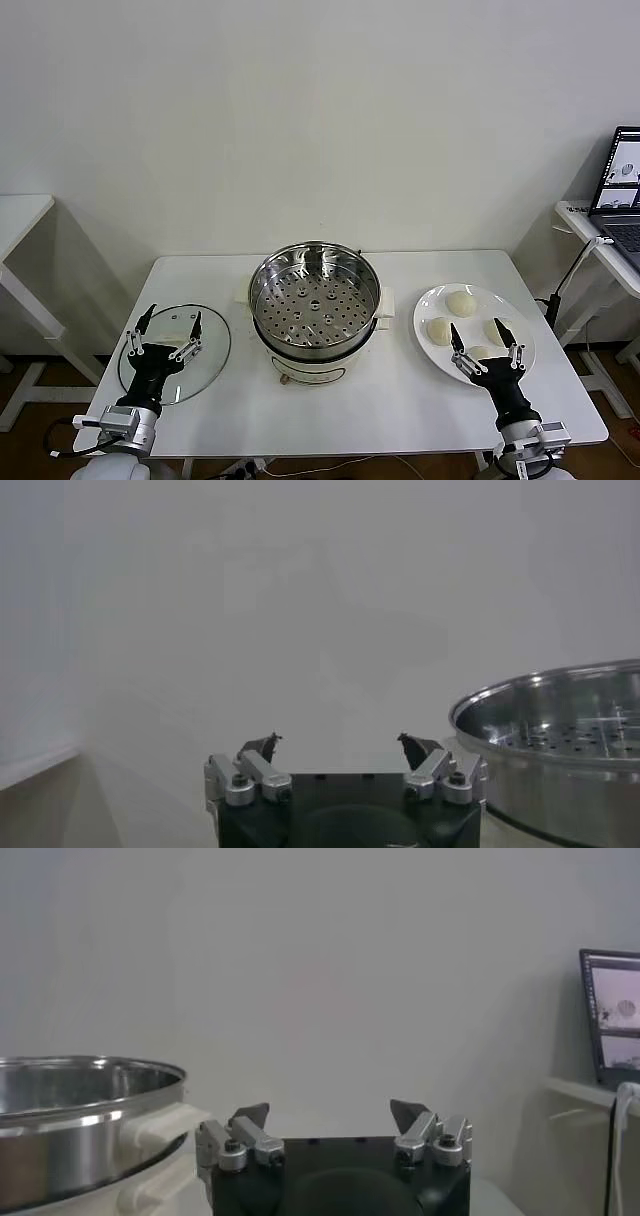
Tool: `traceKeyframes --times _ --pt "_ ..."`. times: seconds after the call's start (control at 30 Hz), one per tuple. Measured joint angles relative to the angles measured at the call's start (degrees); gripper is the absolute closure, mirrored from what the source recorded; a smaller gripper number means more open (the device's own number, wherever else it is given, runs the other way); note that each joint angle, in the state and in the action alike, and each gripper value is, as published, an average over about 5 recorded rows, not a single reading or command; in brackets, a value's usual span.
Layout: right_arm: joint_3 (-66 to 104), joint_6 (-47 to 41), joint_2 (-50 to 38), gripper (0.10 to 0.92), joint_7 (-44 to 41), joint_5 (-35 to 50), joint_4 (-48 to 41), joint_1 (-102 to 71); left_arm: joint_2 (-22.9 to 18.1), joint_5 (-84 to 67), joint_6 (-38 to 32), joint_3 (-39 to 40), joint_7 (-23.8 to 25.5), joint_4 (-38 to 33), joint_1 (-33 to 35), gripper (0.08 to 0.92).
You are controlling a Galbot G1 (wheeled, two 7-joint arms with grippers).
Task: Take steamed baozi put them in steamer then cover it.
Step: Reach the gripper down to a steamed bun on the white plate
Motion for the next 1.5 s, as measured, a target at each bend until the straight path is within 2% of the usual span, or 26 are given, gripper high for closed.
traceKeyframes --times 0.27,0.63,0.83,1.03,1.23,1.5 --pt "1.4 -3.1 -4.3 0.203 -1.3 -2.1 -2.5 3.5 -0.1 0.1 -0.3 0.4 0.1 0.6 -0.3 0.177" --pt "-2.2 -8.7 -21.8 0.203 -7.4 -16.0 -12.1 15.1 0.3 0.1 -0.6 1.2 0.4 0.5 -0.8 0.177" --pt "-9.6 -9.8 -31.7 0.203 -17.0 -22.3 -19.0 25.4 0.3 0.0 -0.6 1.9 0.4 0.6 -1.2 0.177" --pt "-22.0 -9.1 -36.9 0.203 -28.6 -27.2 -27.5 40.2 -0.1 0.1 -0.7 2.3 0.5 1.1 -1.5 0.177" --pt "-36.0 -7.5 -37.6 0.203 -40.8 -31.1 -36.4 56.4 -0.4 0.1 -0.8 1.9 0.4 1.1 -1.3 0.177" --pt "-51.0 -5.5 -33.7 0.203 -53.3 -35.0 -47.5 74.0 -1.2 0.2 -0.8 1.2 0.4 0.9 -1.0 0.177"
